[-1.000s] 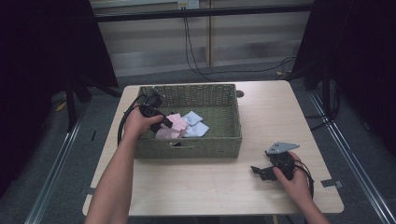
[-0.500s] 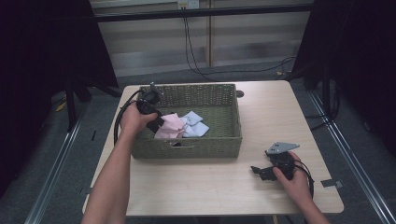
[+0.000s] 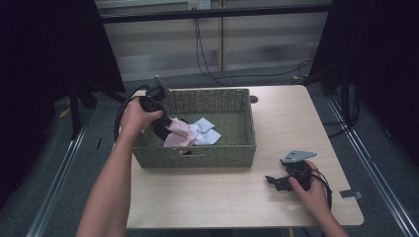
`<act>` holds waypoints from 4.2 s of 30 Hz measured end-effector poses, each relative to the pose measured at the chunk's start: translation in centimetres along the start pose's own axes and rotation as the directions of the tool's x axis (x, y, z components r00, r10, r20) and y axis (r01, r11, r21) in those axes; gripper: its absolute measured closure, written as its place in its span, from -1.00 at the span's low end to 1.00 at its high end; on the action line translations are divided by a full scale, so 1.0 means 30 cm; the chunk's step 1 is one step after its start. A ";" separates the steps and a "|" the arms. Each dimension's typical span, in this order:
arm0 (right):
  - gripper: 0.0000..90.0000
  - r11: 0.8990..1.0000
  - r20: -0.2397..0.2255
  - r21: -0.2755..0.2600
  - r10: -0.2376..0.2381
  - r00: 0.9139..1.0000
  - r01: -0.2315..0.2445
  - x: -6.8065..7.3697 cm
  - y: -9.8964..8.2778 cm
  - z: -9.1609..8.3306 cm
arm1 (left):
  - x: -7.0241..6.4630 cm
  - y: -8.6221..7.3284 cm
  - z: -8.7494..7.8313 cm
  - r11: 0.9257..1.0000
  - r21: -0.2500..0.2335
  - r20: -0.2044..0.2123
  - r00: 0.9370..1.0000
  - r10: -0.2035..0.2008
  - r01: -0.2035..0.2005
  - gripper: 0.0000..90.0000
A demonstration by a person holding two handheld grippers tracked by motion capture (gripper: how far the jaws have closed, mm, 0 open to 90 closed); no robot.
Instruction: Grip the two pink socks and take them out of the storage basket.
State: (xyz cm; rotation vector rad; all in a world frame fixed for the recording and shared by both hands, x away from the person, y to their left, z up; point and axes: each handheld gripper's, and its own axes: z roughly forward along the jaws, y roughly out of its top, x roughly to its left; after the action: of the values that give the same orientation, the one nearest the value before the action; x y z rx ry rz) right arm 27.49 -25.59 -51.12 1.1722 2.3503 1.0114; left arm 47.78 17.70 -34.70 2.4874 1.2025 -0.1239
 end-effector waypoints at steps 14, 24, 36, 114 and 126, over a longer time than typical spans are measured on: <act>-0.75 1.000 -0.002 -0.001 0.001 1.000 -0.001 0.000 0.000 0.000 | -0.069 0.029 -0.147 0.997 -0.029 0.017 0.997 0.072 -0.071 0.98; -0.75 1.000 -0.003 -0.002 0.001 1.000 -0.001 0.000 0.000 0.001 | -0.101 0.021 -0.234 0.995 -0.058 0.019 0.997 0.080 -0.079 0.98; -0.75 1.000 -0.002 -0.002 0.001 1.000 -0.001 0.000 0.000 0.000 | -0.149 0.021 -0.339 0.992 -0.081 0.056 0.993 0.100 -0.096 0.98; -0.75 1.000 -0.005 0.000 0.000 1.000 0.000 0.000 -0.001 0.000 | -0.208 -0.095 -0.110 0.969 -0.180 0.036 0.983 0.178 -0.169 0.05; -0.75 1.000 -0.001 0.003 0.000 1.000 0.000 0.000 0.000 0.000 | -0.145 -0.058 -0.012 0.979 -0.167 0.026 0.992 0.121 -0.115 -0.05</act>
State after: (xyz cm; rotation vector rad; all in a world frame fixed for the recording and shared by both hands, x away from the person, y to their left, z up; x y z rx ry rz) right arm 27.47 -25.59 -51.12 1.1733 2.3534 1.0095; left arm 43.65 15.61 -33.84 2.3930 1.0047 -0.0359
